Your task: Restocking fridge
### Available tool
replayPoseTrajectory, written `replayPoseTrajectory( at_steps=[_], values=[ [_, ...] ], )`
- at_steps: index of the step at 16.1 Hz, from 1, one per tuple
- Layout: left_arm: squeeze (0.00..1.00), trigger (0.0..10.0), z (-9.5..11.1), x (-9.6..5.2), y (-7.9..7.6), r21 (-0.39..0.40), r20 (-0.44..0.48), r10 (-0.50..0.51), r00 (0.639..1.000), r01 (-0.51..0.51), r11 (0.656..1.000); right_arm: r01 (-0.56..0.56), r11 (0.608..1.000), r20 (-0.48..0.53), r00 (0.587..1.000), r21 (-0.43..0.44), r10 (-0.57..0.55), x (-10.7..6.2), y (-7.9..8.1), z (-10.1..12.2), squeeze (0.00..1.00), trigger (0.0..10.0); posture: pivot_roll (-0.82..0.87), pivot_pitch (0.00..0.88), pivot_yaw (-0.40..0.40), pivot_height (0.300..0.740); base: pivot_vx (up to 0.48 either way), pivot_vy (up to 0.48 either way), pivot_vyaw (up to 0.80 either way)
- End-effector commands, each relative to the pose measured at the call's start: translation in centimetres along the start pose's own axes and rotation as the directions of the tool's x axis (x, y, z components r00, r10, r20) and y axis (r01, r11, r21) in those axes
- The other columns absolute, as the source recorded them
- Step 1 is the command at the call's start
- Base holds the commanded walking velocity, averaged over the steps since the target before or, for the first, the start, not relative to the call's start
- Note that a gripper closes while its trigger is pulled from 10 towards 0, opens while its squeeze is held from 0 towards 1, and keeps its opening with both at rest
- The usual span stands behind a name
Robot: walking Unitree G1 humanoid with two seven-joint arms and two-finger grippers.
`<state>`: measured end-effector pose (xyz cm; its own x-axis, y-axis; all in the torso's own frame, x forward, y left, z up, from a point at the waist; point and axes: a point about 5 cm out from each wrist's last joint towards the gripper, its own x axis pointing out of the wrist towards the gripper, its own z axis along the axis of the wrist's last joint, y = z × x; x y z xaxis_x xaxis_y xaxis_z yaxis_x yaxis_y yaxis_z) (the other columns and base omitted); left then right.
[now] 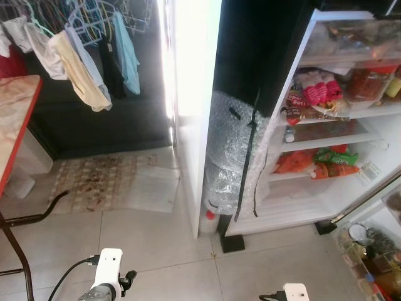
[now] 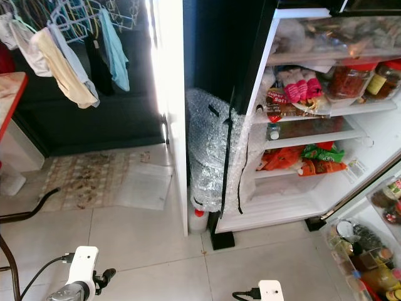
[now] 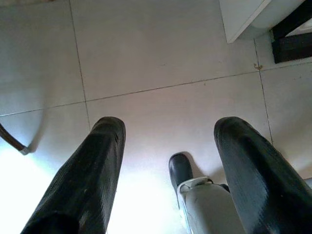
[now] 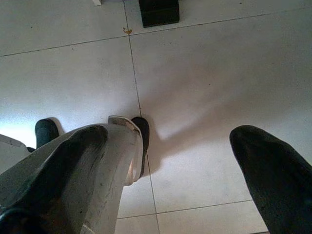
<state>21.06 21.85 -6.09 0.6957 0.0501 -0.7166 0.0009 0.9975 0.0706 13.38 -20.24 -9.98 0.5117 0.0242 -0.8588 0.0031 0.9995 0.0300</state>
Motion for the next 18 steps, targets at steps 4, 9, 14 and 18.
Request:
replayPoseTrajectory(
  at_steps=[4, 9, 14, 18],
  values=[
    [0.0, 10.0, -0.99, -0.21, 0.06, -0.02, -0.04, -0.002, 0.999, 0.001, 1.0, 0.013, 1.0, -0.02, 1.0, 0.022, -0.013, -0.11, -0.08, -0.59, 0.0, 10.0, -0.04, 0.069, -0.03, 0.74, 0.0, 0.109, 0.0],
    [0.0, 10.0, -0.88, -0.19, 0.09, 0.005, -0.037, -0.007, 0.999, 0.007, 1.0, 0.008, 1.0, -0.032, 0.999, 0.008, -0.008, -0.1, -0.06, -0.63, 0.0, 10.0, -0.04, 0.07, -0.031, 0.74, 0.0, 0.096, -0.79],
    [0.0, 10.0, -0.77, -0.15, 0.14, 0.01, -0.041, -0.013, 0.999, 0.014, 1.0, 0.012, 1.0, -0.035, 0.999, 0.007, -0.012, -0.06, -0.04, -0.55, 0.0, 10.0, -0.04, 0.07, -0.029, 0.74, 0.0, 0.0, -0.16],
    [0.0, 10.0, -0.81, -0.16, 0.19, 0.012, -0.048, -0.014, 0.999, 0.014, 1.0, 0.011, 1.0, -0.038, 0.999, 0.005, -0.01, -0.05, -0.01, -0.56, 0.0, 10.0, -0.04, 0.069, -0.028, 0.74, 0.0, 0.116, -0.79]
  ],
)
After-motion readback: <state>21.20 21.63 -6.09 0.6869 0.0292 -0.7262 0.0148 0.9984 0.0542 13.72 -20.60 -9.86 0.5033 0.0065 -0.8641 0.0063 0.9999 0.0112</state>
